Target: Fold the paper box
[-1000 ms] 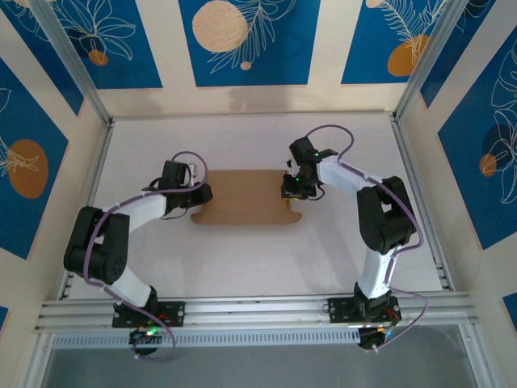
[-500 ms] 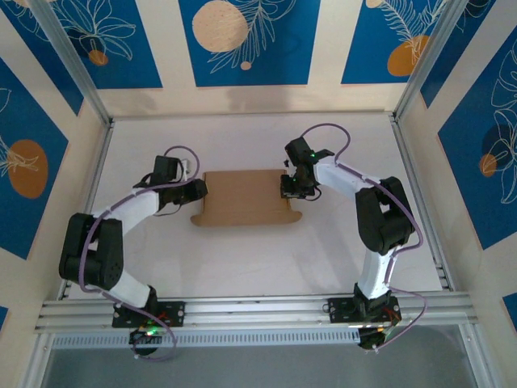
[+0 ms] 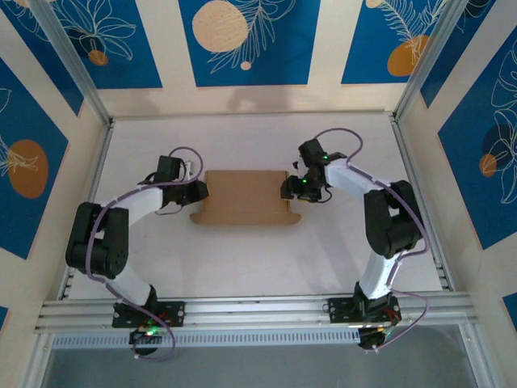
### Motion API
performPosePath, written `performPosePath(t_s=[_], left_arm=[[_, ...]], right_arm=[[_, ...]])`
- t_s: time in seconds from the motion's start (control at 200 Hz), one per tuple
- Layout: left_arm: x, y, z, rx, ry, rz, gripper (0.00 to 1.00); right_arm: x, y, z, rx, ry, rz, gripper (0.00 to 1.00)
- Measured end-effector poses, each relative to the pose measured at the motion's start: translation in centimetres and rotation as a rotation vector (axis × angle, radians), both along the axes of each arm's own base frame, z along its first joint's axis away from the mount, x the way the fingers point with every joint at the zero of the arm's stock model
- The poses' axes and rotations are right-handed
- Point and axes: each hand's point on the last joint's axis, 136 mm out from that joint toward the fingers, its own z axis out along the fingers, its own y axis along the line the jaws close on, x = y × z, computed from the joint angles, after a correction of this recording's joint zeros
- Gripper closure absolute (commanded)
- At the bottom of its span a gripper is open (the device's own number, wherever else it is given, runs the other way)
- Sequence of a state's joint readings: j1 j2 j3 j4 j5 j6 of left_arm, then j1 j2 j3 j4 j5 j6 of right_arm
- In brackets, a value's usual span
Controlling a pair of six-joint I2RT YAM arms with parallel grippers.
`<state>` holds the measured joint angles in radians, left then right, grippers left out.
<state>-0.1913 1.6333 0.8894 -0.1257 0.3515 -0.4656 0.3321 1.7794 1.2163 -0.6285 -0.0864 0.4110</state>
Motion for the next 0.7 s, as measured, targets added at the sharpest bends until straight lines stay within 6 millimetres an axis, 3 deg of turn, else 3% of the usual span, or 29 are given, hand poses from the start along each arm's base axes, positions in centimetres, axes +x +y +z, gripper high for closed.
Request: performPosePath(t_s=[0.15,0.225,0.325,0.535,0.7], left_arm=[[0.0,0.1,0.0,0.005,-0.006,-0.016,0.88],[0.0,0.1,0.0,0.003,-0.006,-0.021,0.89],[0.0,0.3,0.0,-0.007,0.0,-0.022,0.89],[0.1,0.5,-0.1,-0.023,0.008,-0.02,0.9],[0.1,0.4,-0.2,-0.032,0.01,-0.026,0.95]], right_arm=[[1.2,-1.4,0.7,0.158,0.019,-0.09,0.22],[1.6,-0.8,0.9,0.216,0.021,-0.092,0.17],[1.6,0.2,0.4,0.285,0.043,-0.09,0.0],[1.3,1.0,-1.5,0.4,0.106,-0.114,0.01],[1.5,2.7,-1.2,0.459,0.106,-0.077,0.0]])
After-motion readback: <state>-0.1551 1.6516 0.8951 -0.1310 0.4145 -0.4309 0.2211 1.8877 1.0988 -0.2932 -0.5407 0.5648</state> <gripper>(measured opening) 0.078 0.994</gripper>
